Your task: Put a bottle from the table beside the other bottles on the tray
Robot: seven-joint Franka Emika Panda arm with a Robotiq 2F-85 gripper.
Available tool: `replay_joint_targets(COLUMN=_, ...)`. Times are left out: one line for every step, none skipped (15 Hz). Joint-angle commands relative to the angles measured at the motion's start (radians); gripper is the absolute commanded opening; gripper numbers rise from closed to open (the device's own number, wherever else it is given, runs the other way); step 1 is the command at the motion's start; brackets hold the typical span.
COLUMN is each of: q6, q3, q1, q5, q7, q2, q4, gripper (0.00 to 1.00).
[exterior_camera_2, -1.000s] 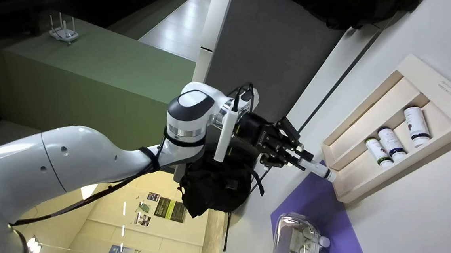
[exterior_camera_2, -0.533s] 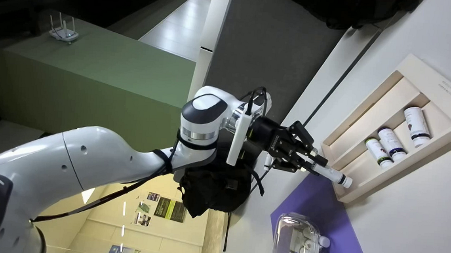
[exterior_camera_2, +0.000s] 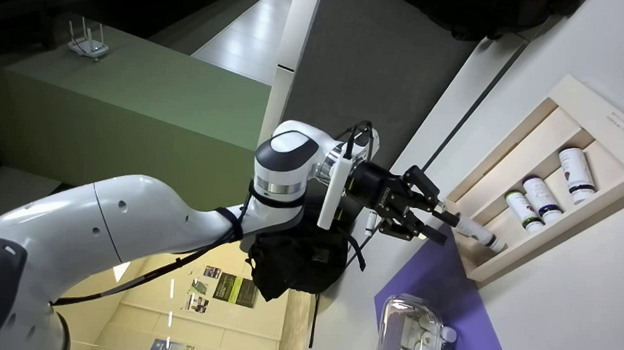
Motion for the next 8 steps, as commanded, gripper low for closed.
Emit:
replay_joint_targets(q6=-0.007, q3=0.002, q1=-0.001, q5=-0.02, q7=0.03, q2=-0.008, q4=0.018, gripper=0.8)
replay_joint_targets(q6=0.003, q3=0.003, q1=-0.002, q5=-0.021, q7=0.029, q2=-0.018, q4=0.01, gripper=0.85)
replay_joint_targets(q6=0.021, q3=0.001, q1=0.0, q5=-0.027, q7=0.028, q2=-0.032, q4=-0.003, gripper=0.91)
replay_joint_targets(q6=0.046, q3=0.0, q1=0.001, q5=-0.032, q7=0.028, q2=-0.05, q4=-0.018, gripper=0.97)
replay_joint_targets(q6=0.074, q3=-0.001, q1=0.001, q5=-0.039, q7=0.028, q2=-0.067, q4=-0.031, gripper=0.99)
replay_joint_targets(q6=0.115, q3=0.0, q1=-0.001, q5=-0.046, q7=0.026, q2=-0.088, q4=-0.048, gripper=0.6)
replay_joint_targets(q6=0.15, q3=-0.003, q1=0.001, q5=-0.056, q7=0.028, q2=-0.103, q4=-0.06, gripper=0.64)
replay_joint_targets(q6=0.189, q3=-0.006, q1=0.002, q5=-0.065, q7=0.032, q2=-0.116, q4=-0.073, gripper=0.64)
